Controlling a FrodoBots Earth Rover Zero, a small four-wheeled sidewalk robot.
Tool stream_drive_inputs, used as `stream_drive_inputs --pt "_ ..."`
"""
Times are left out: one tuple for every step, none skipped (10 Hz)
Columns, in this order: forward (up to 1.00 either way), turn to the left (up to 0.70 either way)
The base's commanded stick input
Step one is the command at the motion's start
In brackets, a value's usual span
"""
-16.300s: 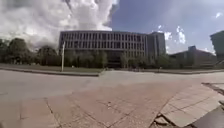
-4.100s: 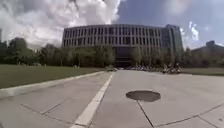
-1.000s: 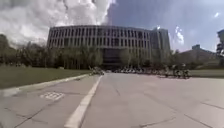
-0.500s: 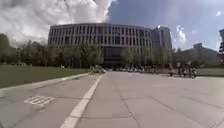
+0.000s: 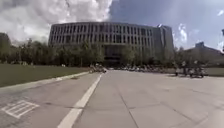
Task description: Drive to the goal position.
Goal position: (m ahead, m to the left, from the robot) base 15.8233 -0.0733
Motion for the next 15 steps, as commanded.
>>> stream_drive_inputs --pt "1.0 0.0" --pt "1.0 0.0" --pt "1.0 0.0" --pt "1.0 0.0" --pt "1.0 0.0" --pt "1.0 0.0" --pt "1.0 0.0" --pt "1.0 0.0" --pt "1.0 0.0" --pt "1.0 0.0" --pt "1.0 0.0" --pt "1.0 0.0" --pt "1.0 0.0" --pt "1.0 0.0" --pt "1.0 0.0"
